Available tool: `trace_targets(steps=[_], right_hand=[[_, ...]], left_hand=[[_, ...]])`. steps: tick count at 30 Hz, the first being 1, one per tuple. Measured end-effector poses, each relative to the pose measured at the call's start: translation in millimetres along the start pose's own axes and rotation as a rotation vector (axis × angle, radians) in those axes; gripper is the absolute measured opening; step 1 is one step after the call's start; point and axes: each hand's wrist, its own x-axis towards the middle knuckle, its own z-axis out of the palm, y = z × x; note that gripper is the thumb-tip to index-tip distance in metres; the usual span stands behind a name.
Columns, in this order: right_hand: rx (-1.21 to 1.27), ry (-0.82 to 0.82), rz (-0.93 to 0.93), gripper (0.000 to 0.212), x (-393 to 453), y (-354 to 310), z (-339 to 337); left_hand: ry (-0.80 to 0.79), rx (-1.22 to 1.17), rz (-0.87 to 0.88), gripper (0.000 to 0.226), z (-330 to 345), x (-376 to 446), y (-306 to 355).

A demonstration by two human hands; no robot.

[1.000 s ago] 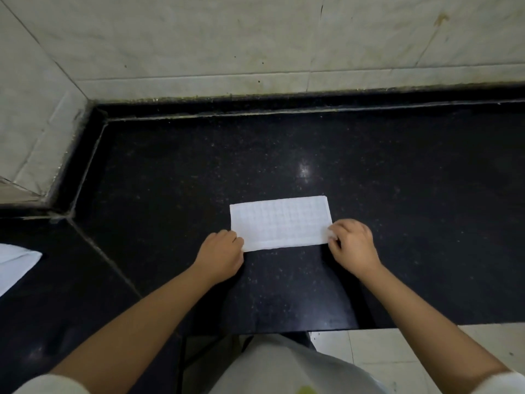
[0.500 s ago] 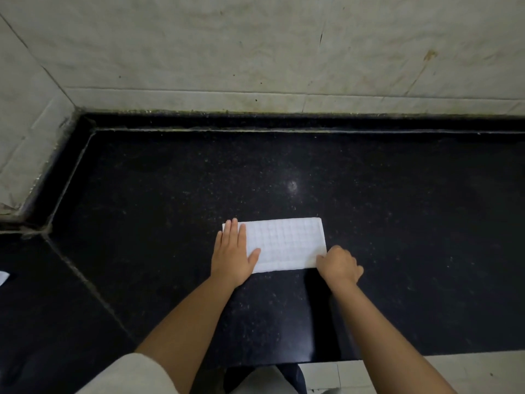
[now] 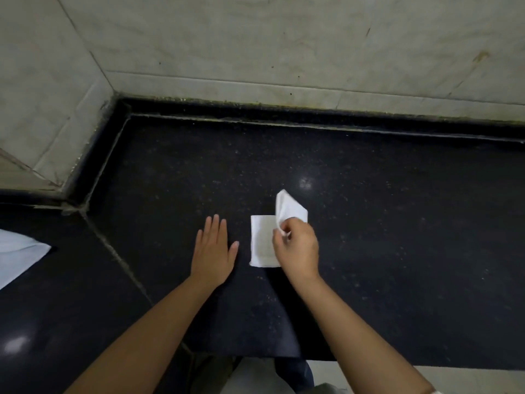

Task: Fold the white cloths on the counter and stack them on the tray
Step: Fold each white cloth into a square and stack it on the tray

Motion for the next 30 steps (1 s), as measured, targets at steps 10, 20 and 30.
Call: trace_targets(steps=[10,20,30], right_hand=[[-0.304,-0.219,-0.326,0.008,-22,20,47],[-0.104,-0.050,-0.190,0.012,-21,14,43],[-0.155,-0.210,-0.249,0.016,-19,25,40]], left_hand=[[0.058,0.054,-0.013,0.083,21,-20,-41],[0.061,0.055,-0.001,0.084,21,-21,-42],[0.039,0.087,0.010,0.088,19,-20,-39]])
